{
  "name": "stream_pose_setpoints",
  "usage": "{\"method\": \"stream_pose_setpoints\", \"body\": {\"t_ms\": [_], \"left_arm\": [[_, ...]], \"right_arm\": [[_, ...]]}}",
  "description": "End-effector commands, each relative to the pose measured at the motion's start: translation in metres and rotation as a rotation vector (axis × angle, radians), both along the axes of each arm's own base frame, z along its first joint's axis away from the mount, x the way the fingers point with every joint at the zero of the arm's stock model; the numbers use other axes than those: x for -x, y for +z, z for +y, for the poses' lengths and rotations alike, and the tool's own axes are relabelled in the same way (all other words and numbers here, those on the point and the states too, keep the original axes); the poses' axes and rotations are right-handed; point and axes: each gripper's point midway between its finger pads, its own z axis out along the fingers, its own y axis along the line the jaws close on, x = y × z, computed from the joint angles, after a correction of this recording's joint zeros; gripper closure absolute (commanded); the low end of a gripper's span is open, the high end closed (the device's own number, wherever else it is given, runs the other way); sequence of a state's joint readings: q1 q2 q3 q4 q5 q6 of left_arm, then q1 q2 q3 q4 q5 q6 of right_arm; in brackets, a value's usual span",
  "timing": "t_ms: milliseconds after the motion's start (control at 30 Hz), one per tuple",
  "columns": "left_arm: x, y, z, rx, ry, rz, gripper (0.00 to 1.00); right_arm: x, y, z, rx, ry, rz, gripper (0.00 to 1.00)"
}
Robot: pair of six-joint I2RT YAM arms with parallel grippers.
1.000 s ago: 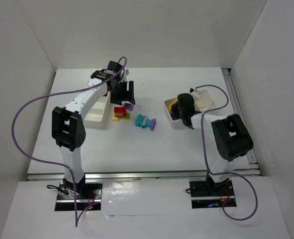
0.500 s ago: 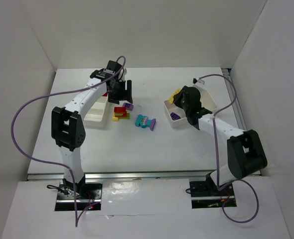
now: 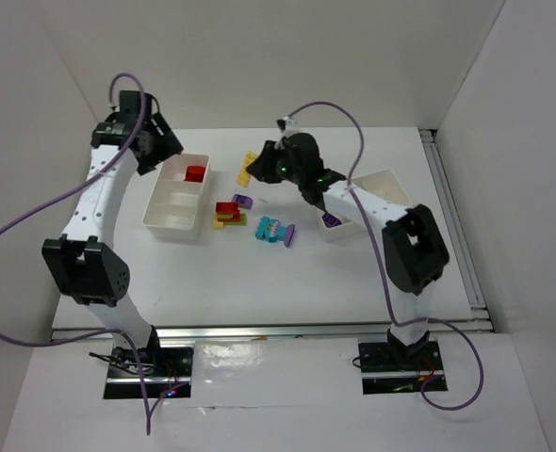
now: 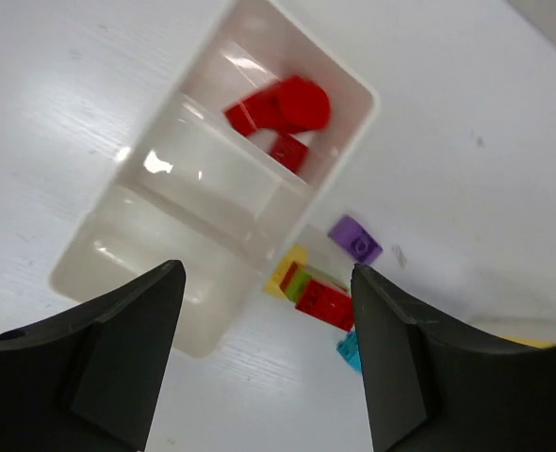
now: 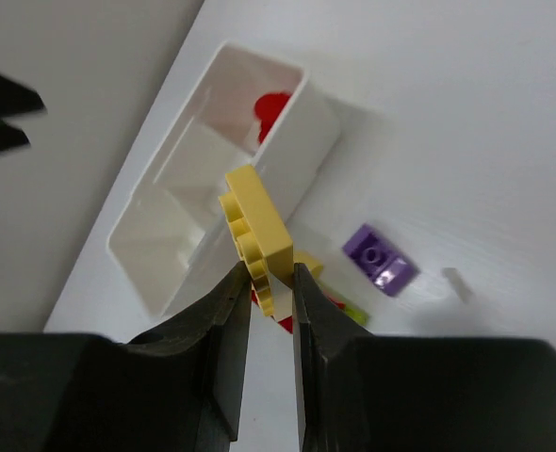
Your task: Sort the legos into containers by color
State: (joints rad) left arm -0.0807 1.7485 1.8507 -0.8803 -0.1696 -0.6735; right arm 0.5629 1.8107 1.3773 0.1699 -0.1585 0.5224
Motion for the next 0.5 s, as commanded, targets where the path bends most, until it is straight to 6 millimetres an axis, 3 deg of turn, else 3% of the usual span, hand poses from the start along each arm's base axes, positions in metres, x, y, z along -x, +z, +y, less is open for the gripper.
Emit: {"method": "stream_pose_setpoints", "body": {"t_ms": [0, 167, 467], "left_arm": [[0.018, 0.011, 0.055, 0.011, 0.250, -0.029, 0.18], [0.028, 0.014, 0.089, 0.029, 0.325, -0.033, 0.18], [0.036, 0.008, 0.095, 0.071, 0.341, -0.017, 0.18]], "right_arm": [[0.023, 0.006, 0.067, -0.001, 0.268, -0.043, 1.00], [0.030, 0.001, 0.132, 0.027, 0.458, -0.057, 1.00], [0.036, -0.020, 0.187, 0.063, 0.547, -0.098, 1.00]]}}
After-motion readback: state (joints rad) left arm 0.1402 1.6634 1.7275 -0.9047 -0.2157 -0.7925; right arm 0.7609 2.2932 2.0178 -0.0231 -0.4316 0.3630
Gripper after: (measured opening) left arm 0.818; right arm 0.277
